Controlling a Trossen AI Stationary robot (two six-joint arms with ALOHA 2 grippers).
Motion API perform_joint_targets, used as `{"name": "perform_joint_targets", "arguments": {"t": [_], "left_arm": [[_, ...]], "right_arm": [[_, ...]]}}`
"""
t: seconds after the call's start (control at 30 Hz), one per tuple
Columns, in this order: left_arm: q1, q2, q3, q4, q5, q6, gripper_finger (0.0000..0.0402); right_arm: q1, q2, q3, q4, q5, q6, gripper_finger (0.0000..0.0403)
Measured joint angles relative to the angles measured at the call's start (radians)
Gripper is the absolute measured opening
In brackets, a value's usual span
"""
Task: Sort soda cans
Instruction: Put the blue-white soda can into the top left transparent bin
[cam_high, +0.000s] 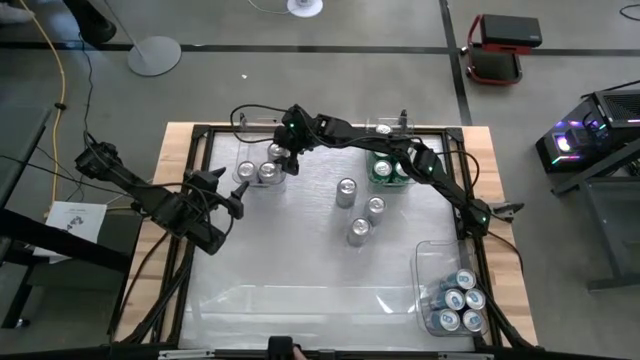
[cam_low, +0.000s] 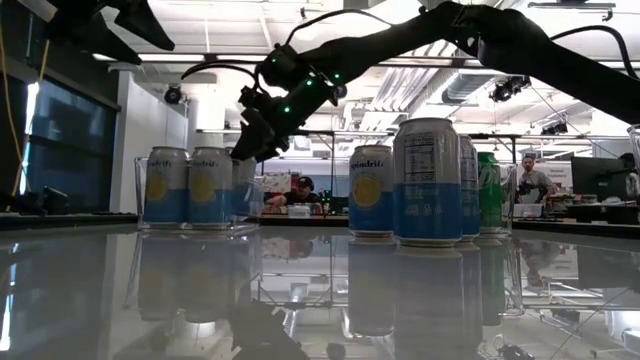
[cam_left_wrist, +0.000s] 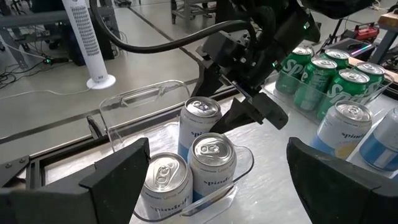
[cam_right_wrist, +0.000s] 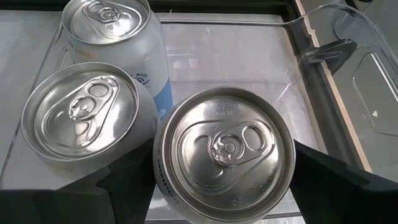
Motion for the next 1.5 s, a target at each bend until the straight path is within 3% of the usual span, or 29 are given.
{"name": "perform_joint_targets", "arguments": {"t": [0.2, 0.5, 0.77, 1.0, 1.13, 1.3, 1.5], "left_arm": [[0.000, 0.000, 0.000, 0.001, 0.001, 0.000, 0.0355], [0.000, 0.000, 0.000, 0.005, 0.002, 0.000, 0.0355], [0.000, 0.000, 0.000, 0.009, 0.002, 0.000, 0.0356], [0.000, 0.000, 0.000, 0.015, 0.004, 0.000, 0.0355], [-0.003, 0.002, -0.001, 0.030, 0.005, 0.001, 0.0356], [-0.032, 0.025, -0.010, 0.072, -0.018, 0.001, 0.0355], [-0.086, 0.082, -0.093, 0.282, -0.203, 0.064, 0.0355]], "right_arm": [[-0.005, 0.000, 0.000, 0.003, -0.006, -0.001, 0.0312], [-0.002, 0.000, 0.000, 0.014, -0.003, -0.044, 0.0359], [-0.005, -0.014, 0.000, 0.024, 0.006, -0.045, 0.0361], [-0.010, -0.107, 0.000, -0.014, 0.027, -0.064, 0.0362], [-0.010, -0.196, 0.000, -0.122, 0.026, -0.145, 0.0362], [-0.006, -0.311, 0.000, -0.417, 0.031, -0.220, 0.0362], [0.045, -0.460, 0.000, -0.722, 0.033, -0.228, 0.0362]]}}
